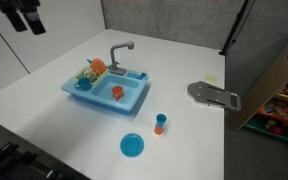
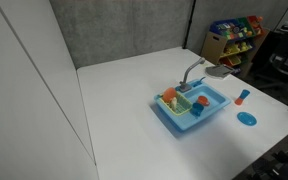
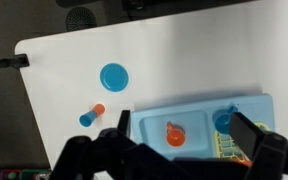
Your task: Place the blue cup on the blue plate
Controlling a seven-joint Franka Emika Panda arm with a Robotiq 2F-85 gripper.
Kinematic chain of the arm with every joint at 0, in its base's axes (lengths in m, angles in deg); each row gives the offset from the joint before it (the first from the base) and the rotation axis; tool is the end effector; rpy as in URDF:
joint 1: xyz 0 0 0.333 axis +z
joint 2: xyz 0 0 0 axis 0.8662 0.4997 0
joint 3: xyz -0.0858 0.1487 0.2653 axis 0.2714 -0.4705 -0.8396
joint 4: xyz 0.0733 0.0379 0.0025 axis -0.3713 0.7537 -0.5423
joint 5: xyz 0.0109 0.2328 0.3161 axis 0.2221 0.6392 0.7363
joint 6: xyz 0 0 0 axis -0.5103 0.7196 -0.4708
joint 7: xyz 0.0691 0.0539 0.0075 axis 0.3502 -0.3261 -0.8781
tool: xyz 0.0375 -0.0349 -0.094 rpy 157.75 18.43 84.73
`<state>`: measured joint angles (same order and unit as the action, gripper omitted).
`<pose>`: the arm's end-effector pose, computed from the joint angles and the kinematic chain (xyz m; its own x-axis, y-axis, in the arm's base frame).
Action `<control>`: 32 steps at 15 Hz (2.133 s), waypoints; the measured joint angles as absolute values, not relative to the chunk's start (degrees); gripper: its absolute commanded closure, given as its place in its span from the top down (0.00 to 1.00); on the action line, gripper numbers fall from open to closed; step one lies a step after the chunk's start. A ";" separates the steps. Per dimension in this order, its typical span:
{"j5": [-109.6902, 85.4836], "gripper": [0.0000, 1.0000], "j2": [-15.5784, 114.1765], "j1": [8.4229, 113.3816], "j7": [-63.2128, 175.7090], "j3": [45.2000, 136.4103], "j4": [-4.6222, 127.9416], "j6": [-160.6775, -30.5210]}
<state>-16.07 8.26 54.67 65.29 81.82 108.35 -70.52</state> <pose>0.4053 -0.0096 0.4560 0.9760 -0.2106 -0.0559 -0.1992 -0.9663 0.1629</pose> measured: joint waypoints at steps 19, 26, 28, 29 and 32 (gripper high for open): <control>-12.71 1.00 43.55 51.67 70.05 94.47 85.80 -81.67; -10.65 1.00 52.46 50.50 69.24 97.83 81.43 -84.74; -10.65 1.00 53.99 50.50 69.42 98.34 80.47 -84.83; -10.65 1.00 54.19 50.53 69.42 98.34 80.48 -84.83; -10.65 1.00 54.16 50.72 69.42 98.34 80.49 -84.83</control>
<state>-10.65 54.16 50.72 69.42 98.34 80.49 -84.83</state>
